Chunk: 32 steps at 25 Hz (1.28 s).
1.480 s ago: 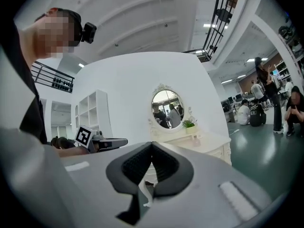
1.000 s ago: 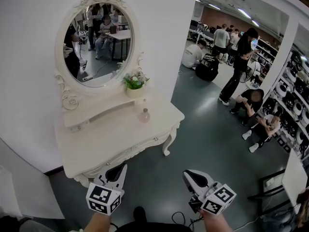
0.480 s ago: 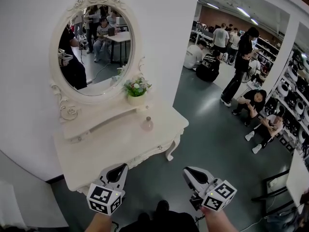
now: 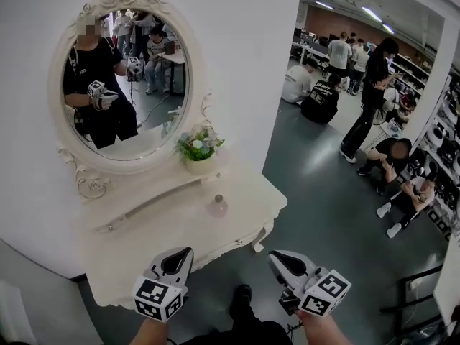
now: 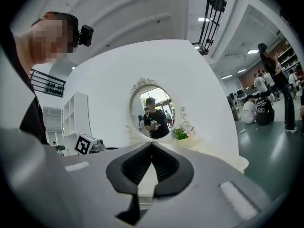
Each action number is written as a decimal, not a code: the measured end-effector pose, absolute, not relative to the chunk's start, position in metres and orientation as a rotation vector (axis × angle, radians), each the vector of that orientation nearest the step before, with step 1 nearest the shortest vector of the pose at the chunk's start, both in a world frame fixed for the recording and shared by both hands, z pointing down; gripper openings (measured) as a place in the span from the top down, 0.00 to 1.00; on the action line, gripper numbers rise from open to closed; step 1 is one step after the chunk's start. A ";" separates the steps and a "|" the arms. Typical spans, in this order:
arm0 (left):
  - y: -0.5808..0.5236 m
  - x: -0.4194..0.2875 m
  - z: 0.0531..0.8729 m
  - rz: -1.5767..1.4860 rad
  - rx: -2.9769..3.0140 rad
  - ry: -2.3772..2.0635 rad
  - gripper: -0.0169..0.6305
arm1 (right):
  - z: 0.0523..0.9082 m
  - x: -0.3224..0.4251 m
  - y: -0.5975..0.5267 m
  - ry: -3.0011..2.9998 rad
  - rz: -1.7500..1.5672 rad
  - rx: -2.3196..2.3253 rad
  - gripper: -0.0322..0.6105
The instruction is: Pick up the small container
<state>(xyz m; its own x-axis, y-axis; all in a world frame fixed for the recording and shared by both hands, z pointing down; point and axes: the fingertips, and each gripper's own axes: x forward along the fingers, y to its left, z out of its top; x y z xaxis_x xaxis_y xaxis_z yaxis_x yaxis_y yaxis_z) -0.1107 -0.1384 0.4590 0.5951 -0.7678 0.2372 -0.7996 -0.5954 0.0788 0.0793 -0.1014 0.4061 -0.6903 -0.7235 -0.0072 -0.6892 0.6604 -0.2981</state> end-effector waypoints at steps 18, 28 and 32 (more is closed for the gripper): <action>-0.299 -0.029 0.468 0.302 2.554 -1.372 0.95 | 0.419 0.125 -0.286 2.879 -0.544 -0.927 0.93; -0.339 -0.030 0.522 0.388 2.558 -1.252 0.79 | 0.437 0.104 -0.324 2.896 -0.621 -0.976 0.93; -0.356 -0.030 0.543 0.404 2.597 -1.257 0.74 | 0.454 0.095 -0.334 2.910 -0.662 -0.982 0.93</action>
